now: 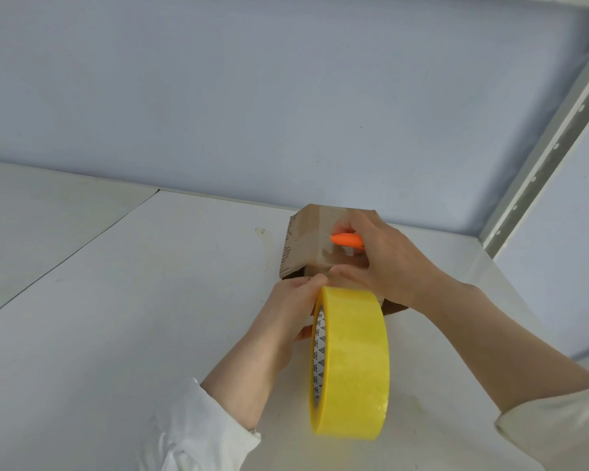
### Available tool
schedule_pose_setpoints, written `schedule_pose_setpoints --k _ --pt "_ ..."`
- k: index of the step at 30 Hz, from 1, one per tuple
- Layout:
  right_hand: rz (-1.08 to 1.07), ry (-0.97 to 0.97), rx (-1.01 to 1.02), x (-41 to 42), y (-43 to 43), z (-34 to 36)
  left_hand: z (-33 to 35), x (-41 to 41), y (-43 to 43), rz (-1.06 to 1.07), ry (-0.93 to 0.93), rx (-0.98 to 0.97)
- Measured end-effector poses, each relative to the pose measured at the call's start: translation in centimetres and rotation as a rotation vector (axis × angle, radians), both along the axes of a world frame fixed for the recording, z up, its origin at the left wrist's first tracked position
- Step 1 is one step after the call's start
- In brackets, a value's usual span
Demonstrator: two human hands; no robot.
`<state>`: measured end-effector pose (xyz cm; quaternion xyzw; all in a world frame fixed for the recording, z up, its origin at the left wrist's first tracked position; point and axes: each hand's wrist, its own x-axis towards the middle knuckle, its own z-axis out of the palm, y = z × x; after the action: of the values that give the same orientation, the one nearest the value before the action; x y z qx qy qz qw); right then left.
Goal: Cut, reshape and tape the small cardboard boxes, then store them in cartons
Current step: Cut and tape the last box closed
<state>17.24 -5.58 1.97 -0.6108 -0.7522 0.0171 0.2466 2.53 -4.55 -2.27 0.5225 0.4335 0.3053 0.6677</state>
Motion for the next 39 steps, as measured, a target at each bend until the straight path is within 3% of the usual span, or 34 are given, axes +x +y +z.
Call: schedule_pose_setpoints --k 13,20,25,30,39 --pt "-0.069 -0.029 0.028 -0.4 0.4 -0.6 0.7 0.0 -2.3 0.065 -0.018 0.105" --pt "-0.020 0.802 -0.091 0.1 -3.2 0.2 0.7 -2.0 -4.6 0.145 -0.284 0.248" --pt "0.111 1.006 -0.158 -1.9 -6.7 0.6 0.7 -3.5 -6.0 0.184 -0.357 0.481" --pt "0.250 0.792 -0.078 -5.9 -6.5 1.4 1.5 -5.2 -5.5 0.161 -0.260 0.649" --pt "0.161 0.816 0.141 -14.2 -3.3 0.7 2.3 -12.0 -2.1 0.206 -0.076 0.689"
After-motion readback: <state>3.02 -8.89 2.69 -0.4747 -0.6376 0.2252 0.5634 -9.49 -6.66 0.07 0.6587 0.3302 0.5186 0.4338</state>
